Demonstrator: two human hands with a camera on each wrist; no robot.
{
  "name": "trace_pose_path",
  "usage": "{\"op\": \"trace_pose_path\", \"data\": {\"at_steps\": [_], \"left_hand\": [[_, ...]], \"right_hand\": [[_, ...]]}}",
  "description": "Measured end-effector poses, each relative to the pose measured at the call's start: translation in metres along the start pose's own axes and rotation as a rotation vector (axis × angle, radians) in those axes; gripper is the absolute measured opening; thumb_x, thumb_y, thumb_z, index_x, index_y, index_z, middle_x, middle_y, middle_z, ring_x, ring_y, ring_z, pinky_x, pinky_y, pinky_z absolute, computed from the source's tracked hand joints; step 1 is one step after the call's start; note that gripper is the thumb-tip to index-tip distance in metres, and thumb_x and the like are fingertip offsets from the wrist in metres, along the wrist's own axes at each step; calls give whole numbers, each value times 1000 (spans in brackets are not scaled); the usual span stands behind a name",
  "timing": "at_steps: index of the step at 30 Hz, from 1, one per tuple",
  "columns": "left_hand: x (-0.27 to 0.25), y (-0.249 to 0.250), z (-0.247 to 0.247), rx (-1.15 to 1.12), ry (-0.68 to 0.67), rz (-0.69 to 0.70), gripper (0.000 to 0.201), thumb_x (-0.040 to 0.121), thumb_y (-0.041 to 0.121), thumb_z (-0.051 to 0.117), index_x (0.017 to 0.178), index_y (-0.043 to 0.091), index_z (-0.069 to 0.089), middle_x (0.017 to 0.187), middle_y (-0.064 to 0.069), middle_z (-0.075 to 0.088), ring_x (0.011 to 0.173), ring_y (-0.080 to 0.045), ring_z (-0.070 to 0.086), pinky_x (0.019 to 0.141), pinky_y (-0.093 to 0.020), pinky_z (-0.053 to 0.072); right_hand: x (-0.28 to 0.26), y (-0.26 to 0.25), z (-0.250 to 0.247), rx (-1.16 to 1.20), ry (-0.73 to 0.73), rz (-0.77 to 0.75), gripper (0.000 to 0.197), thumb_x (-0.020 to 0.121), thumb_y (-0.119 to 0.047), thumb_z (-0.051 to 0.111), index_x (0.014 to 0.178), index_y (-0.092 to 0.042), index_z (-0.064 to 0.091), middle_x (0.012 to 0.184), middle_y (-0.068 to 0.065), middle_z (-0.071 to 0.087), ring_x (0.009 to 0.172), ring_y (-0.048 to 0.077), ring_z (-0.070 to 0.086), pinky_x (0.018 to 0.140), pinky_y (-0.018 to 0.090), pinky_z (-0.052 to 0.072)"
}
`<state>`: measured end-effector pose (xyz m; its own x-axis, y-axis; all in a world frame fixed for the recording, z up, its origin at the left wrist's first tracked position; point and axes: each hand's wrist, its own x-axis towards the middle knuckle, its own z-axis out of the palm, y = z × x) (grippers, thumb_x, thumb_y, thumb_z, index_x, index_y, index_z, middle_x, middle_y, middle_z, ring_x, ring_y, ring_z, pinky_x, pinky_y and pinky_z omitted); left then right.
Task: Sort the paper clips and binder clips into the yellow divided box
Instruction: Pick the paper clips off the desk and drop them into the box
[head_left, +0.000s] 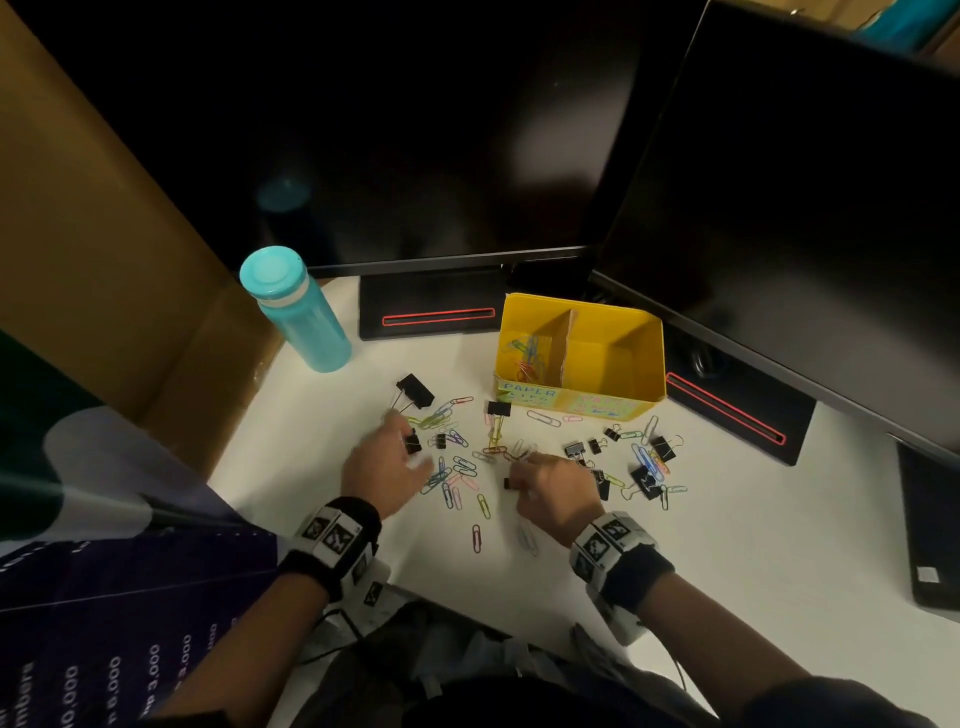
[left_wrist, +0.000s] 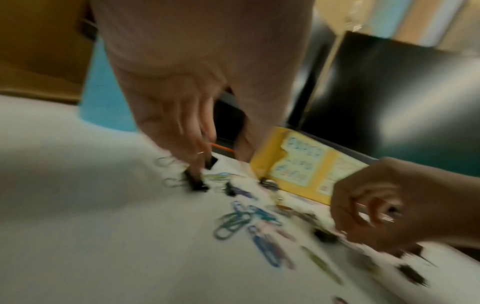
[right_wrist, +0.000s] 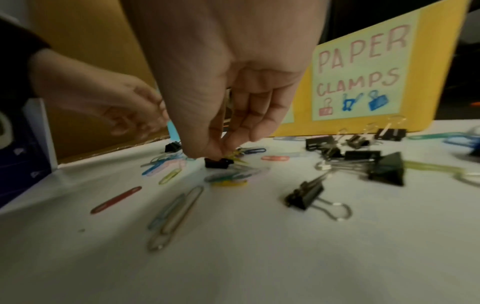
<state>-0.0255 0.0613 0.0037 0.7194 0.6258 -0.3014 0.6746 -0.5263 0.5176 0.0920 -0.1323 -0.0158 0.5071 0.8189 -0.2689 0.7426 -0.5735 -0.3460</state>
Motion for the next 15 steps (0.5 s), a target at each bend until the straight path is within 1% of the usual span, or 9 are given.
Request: {"op": "trace_pose_path", "data": {"at_steps": [2,3,5,7,8,10,11,13,15], "left_hand": [[-11,7,9,141,-312,50,63,61,43,80,106,21,41,91,1,56,86,-23,59,71,-33,49],[-15,8,15,203,-410,74,74,56,45,83,110,21,39,101,0,55,93,-24,58,77,-36,50],[-19,11,30,292,-471,130,83,52,40,87,114,20,35,117,-6,52,100,-28,57,84,-41,51],[-19,19,43,290,-480,209,78,57,28,86,115,19,34,123,-9,48,101,-31,57,84,-40,51],[-19,24,48,257,-487,251,72,61,23,84,114,18,36,123,-9,47,101,-31,58,84,-39,51],[-16,36,53,209,-454,323,59,69,16,78,113,15,40,122,-9,49,99,-27,58,81,-34,50],[-12,40,53,208,-392,343,56,72,15,76,115,13,41,122,-9,49,98,-25,58,82,-32,50],[1,44,50,226,-192,324,56,75,17,74,120,9,42,123,-9,45,106,-23,54,89,-31,51],[17,44,43,242,-29,264,56,79,18,70,124,4,40,123,-13,42,111,-25,48,90,-33,51]], "right_hand": [[-7,12,-5,34,30,23,11,79,-14,61,86,-22,65,82,-3,68,68,18,64,54,26,52],[-11,19,-7,46,50,39,10,80,-15,62,86,-22,65,82,-3,68,68,17,63,55,27,53],[-11,32,-11,66,115,77,13,81,-15,63,94,-19,65,89,1,67,74,18,63,56,30,54],[-3,42,-14,13,115,115,34,82,-8,61,116,-13,57,110,9,60,95,24,58,64,37,56],[3,44,-15,-30,78,123,46,83,-5,59,127,-12,48,124,11,53,107,26,52,69,39,56],[16,44,-15,-82,-1,108,67,82,-4,60,141,-14,29,141,8,38,121,26,41,78,40,56],[21,41,-15,-95,-31,91,72,81,-2,60,142,-15,24,144,7,34,123,26,39,81,39,55],[24,34,-13,-137,-71,54,70,81,3,57,141,-16,27,145,7,33,122,25,40,83,37,54],[17,22,-10,-177,-55,32,58,82,-2,56,136,-14,37,140,9,38,120,26,41,89,39,50]]}}
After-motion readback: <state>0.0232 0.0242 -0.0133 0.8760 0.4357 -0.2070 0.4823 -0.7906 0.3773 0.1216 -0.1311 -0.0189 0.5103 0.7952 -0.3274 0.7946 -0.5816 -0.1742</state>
